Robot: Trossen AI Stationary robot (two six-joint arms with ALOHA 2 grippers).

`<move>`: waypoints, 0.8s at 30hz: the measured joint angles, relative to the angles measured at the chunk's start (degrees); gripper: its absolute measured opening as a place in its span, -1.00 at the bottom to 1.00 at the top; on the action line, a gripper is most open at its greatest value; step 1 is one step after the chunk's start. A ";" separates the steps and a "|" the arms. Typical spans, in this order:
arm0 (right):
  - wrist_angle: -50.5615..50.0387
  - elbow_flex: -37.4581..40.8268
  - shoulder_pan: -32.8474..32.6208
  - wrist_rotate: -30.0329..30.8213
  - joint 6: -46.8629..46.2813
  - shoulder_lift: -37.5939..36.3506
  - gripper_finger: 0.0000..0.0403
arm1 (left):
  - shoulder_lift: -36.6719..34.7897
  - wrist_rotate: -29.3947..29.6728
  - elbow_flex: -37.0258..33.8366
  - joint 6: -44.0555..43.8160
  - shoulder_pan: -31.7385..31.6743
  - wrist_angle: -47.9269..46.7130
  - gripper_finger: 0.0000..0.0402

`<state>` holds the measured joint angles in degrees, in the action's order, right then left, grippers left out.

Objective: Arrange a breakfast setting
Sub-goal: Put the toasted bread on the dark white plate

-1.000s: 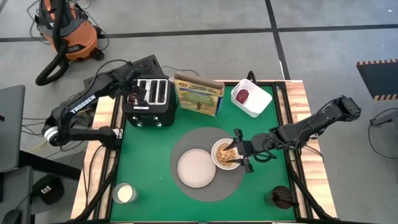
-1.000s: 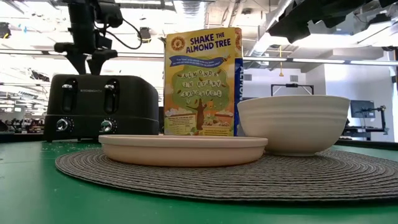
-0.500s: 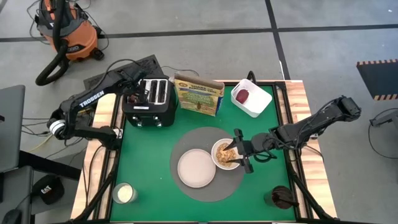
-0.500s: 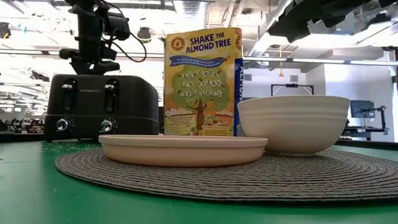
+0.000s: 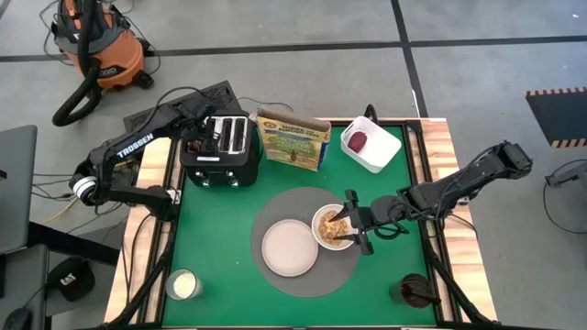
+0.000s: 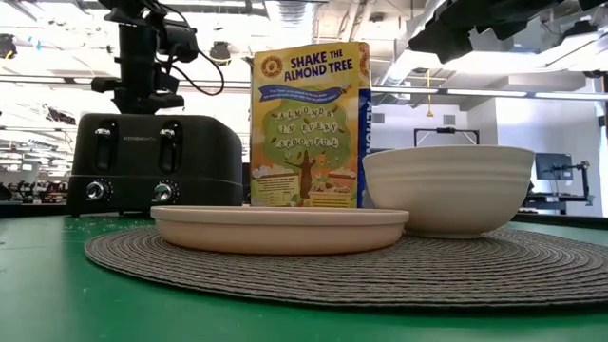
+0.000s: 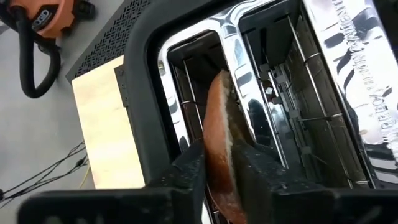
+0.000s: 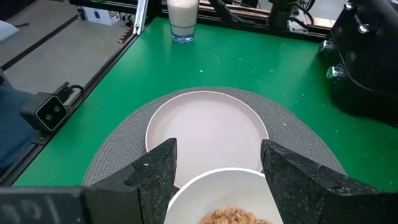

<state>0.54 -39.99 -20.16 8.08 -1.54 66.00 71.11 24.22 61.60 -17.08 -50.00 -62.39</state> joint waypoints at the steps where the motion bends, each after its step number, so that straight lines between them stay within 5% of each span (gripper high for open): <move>1: -0.02 0.00 0.00 0.00 -0.02 0.00 0.29 | -0.20 0.01 0.00 0.04 0.04 0.09 -0.74; 7: -0.02 0.00 0.00 -0.01 -0.02 0.00 0.29 | -2.72 1.27 1.04 0.39 2.63 -0.16 -0.91; 24: -0.03 0.00 0.00 -0.01 -1.49 0.00 0.29 | -18.22 -0.38 5.86 -1.06 19.96 4.42 -0.92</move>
<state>0.51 -39.99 -20.16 8.07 -3.03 66.00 52.89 23.84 67.46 -18.14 -30.04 -57.97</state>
